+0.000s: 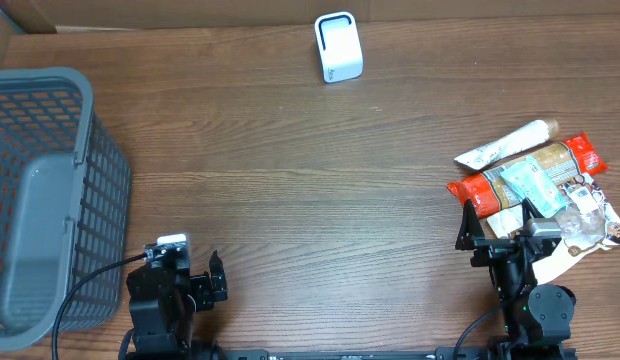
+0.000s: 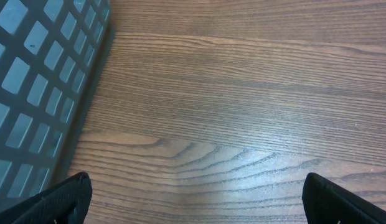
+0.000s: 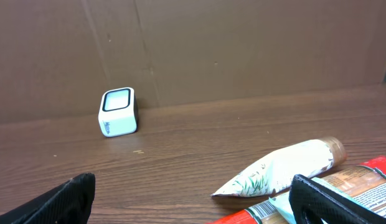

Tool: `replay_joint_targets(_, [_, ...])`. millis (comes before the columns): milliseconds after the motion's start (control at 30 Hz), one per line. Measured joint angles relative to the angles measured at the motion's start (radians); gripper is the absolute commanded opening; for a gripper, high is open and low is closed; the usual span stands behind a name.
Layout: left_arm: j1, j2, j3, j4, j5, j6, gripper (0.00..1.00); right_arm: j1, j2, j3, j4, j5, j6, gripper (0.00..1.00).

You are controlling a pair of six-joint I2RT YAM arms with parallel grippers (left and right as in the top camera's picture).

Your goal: Scan the item barcode

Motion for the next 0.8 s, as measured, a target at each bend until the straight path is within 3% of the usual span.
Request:
replay_joint_targets(233, [-0.001, 0.000, -0.001, 0.088, 0.027, 0.000, 1.00, 0.000, 0.000, 0.000, 0.000, 0.000, 0.000, 1.00])
replay_joint_targets(567, [-0.069, -0.148, -0.253, 0.772, 0.189, 0.096, 1.00, 0.000, 0.000, 0.000, 0.000, 0.000, 0.000, 1.00])
replay_joint_targets(800, [-0.069, -0.240, -0.428, 0.879, 0.215, 0.105, 1.00, 0.000, 0.000, 0.000, 0.000, 0.000, 0.000, 1.00])
